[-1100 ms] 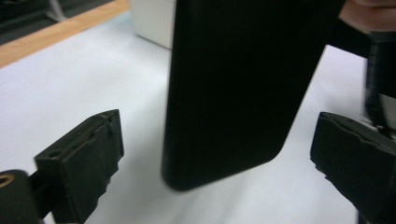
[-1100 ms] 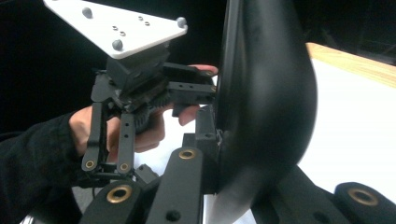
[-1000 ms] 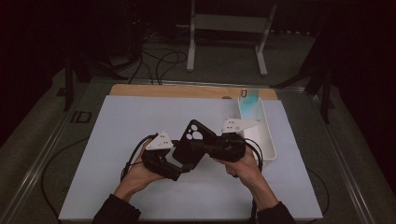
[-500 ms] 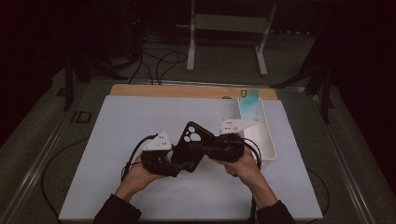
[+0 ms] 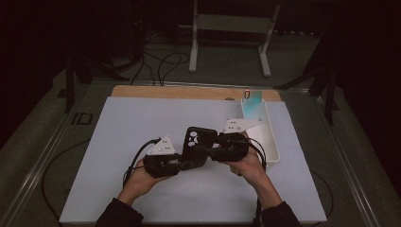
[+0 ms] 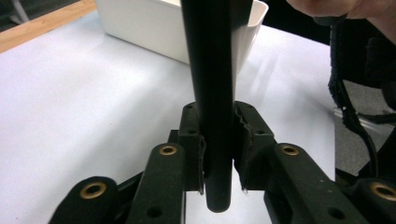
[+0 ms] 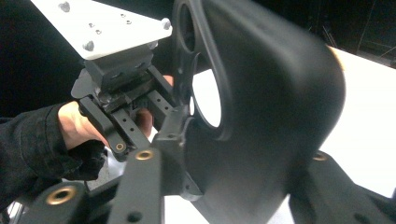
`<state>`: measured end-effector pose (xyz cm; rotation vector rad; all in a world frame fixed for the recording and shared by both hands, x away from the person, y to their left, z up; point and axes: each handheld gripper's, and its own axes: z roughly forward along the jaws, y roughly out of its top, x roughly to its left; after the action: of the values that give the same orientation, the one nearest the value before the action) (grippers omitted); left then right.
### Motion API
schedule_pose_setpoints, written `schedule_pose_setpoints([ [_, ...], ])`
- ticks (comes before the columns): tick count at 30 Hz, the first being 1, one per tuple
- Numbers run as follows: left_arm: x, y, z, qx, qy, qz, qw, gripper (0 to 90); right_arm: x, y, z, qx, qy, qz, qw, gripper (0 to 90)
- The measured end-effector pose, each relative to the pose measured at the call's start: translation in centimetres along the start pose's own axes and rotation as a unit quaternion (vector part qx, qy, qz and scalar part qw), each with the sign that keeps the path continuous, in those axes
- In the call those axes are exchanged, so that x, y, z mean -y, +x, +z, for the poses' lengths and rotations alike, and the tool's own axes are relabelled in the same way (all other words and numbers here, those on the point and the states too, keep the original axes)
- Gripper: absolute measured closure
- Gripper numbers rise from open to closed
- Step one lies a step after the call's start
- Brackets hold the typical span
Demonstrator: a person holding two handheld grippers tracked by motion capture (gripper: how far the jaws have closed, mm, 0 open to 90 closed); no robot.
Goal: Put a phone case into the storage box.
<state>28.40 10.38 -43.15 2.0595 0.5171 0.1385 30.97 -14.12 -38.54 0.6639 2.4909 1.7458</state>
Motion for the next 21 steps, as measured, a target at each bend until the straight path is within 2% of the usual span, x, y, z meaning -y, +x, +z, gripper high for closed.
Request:
schedule_pose_setpoints([
  [5, 0.07, -0.21, 0.36, -0.012, 0.005, 0.002, 0.9999, 79.7, -0.09, -0.12, 0.10, 0.007, -0.007, 0.008, 0.9999, 49.6],
  [10, 0.08, -0.20, 0.41, -0.014, 0.003, 0.003, 0.9999, 79.8, -0.09, -0.07, 0.07, 0.018, -0.007, 0.005, 0.9998, 45.4],
  [14, 0.13, -0.23, 0.38, -0.015, 0.000, 0.004, 0.9999, 79.9, -0.06, -0.14, 0.07, 0.017, -0.009, 0.006, 0.9998, 44.2],
  [15, 0.15, -0.28, 0.34, -0.017, -0.001, 0.006, 0.9998, 80.1, -0.05, -0.15, 0.18, 0.032, -0.002, 0.008, 0.9994, 34.5],
  [17, 0.20, -0.27, 0.23, -0.022, -0.002, 0.005, 0.9997, 80.2, 0.03, -0.27, 0.17, 0.036, 0.001, 0.011, 0.9993, 33.1],
  [21, 0.26, -0.10, 0.06, -0.029, -0.006, 0.000, 0.9996, 80.4, 0.16, -0.35, 0.08, 0.055, 0.001, 0.021, 0.9983, 22.9],
])
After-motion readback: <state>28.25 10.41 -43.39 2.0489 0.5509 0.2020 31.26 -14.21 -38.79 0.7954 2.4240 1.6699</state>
